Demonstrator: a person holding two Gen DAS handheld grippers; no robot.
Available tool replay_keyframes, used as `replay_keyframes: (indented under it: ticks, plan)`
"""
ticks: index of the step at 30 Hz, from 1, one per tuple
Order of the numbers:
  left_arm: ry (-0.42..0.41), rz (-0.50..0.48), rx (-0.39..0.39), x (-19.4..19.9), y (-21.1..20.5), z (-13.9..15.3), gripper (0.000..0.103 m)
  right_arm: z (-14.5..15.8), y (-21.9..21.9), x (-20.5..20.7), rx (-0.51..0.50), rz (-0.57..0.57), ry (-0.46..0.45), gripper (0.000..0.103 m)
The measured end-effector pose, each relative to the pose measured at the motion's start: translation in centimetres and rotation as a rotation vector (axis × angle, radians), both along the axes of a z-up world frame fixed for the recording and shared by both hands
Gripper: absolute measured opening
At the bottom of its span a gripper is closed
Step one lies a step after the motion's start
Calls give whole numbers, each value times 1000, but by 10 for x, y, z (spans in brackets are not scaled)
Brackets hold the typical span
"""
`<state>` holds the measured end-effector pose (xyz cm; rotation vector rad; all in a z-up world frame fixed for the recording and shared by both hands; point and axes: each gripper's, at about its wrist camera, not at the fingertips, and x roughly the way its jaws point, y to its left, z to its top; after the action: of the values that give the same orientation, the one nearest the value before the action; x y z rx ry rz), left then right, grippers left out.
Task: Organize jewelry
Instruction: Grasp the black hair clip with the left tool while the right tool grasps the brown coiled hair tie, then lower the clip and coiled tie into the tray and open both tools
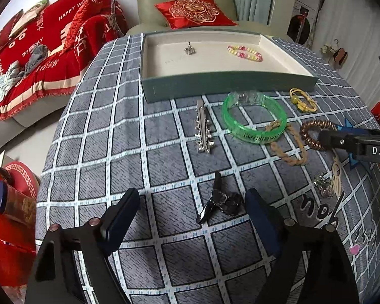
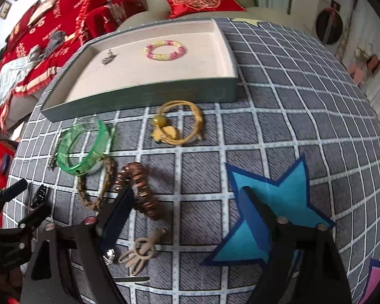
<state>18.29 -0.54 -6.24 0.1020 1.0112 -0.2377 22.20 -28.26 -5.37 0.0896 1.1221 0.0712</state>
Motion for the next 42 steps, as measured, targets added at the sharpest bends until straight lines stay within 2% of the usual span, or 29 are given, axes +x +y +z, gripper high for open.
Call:
replay_keyframes:
  ticks: [3, 4, 6, 7, 8, 10, 13, 17, 31, 42]
  plan:
    - [-15, -12, -7, -4, -1, 1, 81, 2, 2, 0, 15, 16, -5, 67]
    - [-20, -18, -7, -5, -2, 1, 74, 3, 3, 0, 21, 21, -5, 61]
    - [-24, -23, -5, -6, -3, 2, 69, 3, 5, 0, -1, 29, 4, 39]
    - [-24, -22, -7, -7, -3, 1, 69, 3, 8, 0, -23, 29, -1, 33]
    - [-25, -22, -8, -7, -3, 2, 68, 3, 11, 1, -37, 34, -2, 31]
    - [-32, -26, -10, -7, -3, 3, 53, 2, 12, 0, -29, 35, -4, 29]
    - [-36, -36, -18, -8, -1, 5, 42, 3, 12, -1, -24, 33, -2, 16]
    - [-27, -42, -67, -8, 5, 8, 41, 6, 12, -5, -20, 26, -19, 14]
    - [-92, -51, -128, -5, 14, 50, 41, 50, -6, -3, 90, -8, -102, 14]
    - [-183, -50, -171, 50, 10, 100, 41, 83, -6, 48, 71, 1, -169, 14]
